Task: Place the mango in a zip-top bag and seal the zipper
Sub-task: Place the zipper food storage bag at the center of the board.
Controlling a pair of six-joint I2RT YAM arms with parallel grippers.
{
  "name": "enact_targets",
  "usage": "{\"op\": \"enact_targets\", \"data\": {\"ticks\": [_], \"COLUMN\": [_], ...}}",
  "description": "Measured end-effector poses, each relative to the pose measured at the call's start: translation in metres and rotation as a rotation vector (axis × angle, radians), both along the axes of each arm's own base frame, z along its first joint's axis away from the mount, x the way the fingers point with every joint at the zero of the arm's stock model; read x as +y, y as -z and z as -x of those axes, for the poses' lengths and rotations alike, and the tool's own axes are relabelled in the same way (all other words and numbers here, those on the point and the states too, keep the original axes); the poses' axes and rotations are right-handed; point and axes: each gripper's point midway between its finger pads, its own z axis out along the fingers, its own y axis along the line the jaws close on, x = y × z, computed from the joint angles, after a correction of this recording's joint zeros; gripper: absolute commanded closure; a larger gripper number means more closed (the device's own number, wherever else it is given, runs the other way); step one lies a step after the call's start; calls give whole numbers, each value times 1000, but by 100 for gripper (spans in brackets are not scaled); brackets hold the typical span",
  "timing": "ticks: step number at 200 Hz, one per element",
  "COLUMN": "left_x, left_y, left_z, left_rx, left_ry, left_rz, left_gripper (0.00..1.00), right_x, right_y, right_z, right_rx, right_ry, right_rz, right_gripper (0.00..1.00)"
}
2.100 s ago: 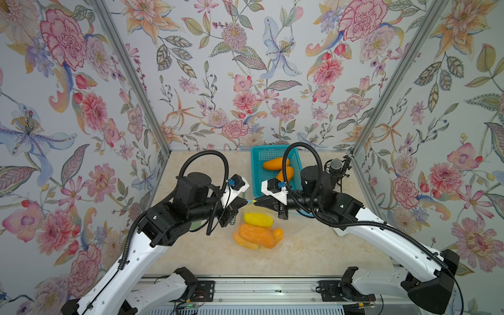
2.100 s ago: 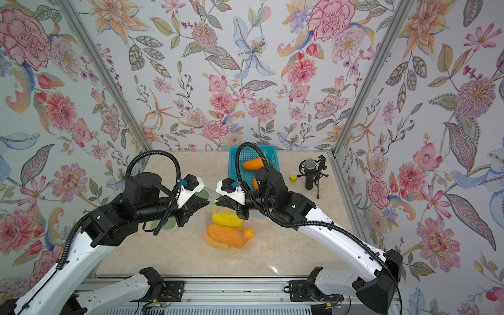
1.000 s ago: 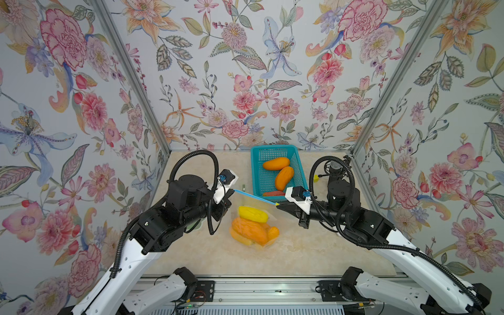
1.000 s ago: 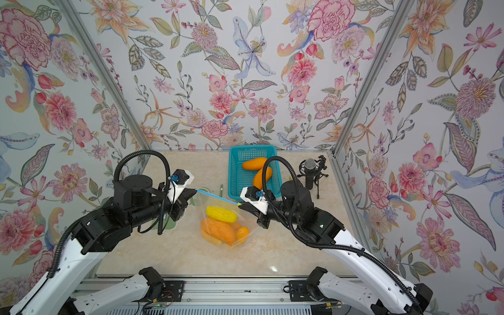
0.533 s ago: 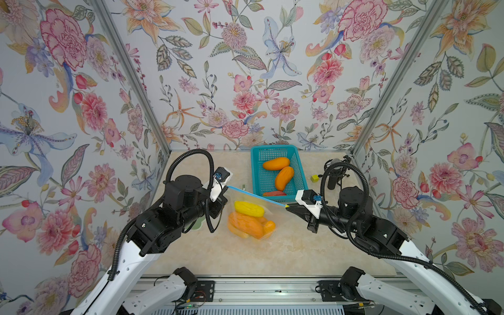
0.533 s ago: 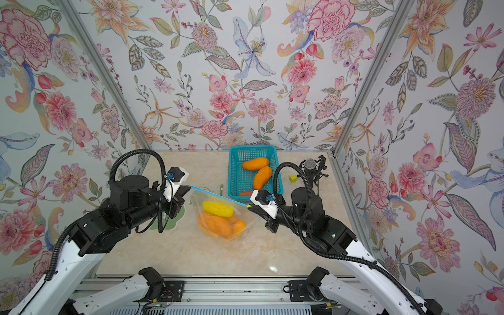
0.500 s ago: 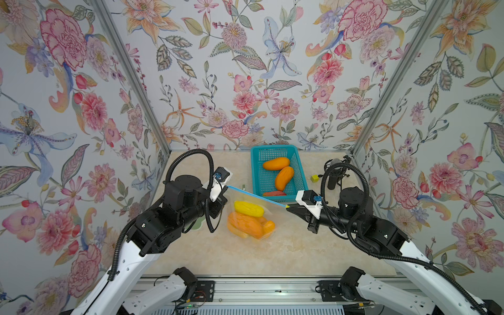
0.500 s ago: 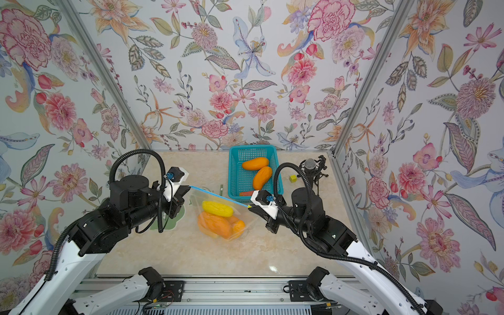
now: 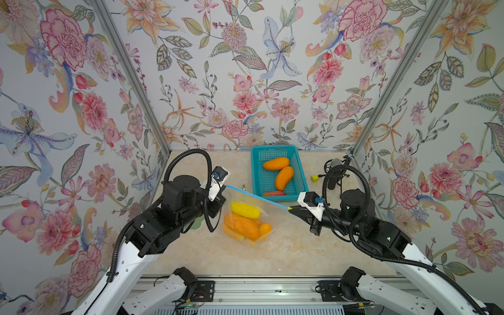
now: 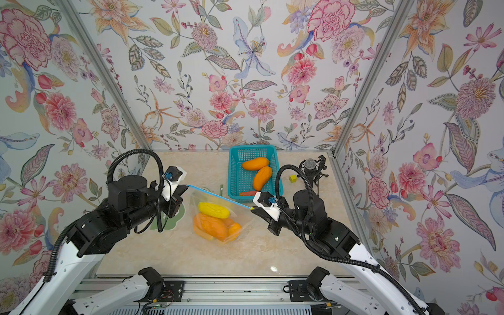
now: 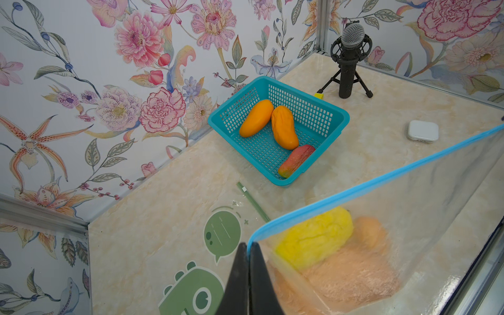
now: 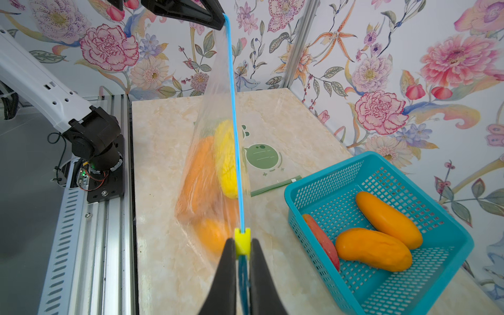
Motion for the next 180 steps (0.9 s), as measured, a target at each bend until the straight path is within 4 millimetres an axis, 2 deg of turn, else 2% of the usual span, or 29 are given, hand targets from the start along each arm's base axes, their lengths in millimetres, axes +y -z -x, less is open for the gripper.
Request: {"op": "enact_targets", "data": {"ticks": [33,44,50,58,98,110,121,136,142,161,180], "left_x": [6,10,13,16,29,34,39,46,49,49,43], "left_y": [-5,-7,-7,-8,-23,-28,-30,-30,-29,-25,-23], "left_z": [-4,-7,-9,-11,-30,-38,-46,-62,-69,-88,-96], "left_rx": [-17,-24,-27,-30,-70,-87,-101,-109,-110,-109,-115], "left_ry": [-37,-66,-83,-108,-227,-270,-315,-377,-400,-426,-406], "left_rz": [-4,-7,-9,-12,-34,-43,-51,-65,-74,-111,-131], "left_gripper": [100,100,100,100,100,100,100,100,100,100,100], "right_x": [9,14,18,24,58,72,86,105,112,132,148], "right_y": [0,0,0,1,2,-1,-5,-8,-8,-6,-5], "right_z": [-2,-6,-8,-11,-26,-31,-37,-45,-48,-64,-83], "right_rx": [29,41,49,59,111,116,117,126,135,149,141], "right_ry": [-22,-29,-35,-42,-84,-100,-114,-126,-127,-115,-91], "right_rz": [-11,-11,-10,-7,-10,-11,-19,-37,-49,-65,-79], "right_gripper": [92,87,81,80,92,93,87,66,60,55,50]}}
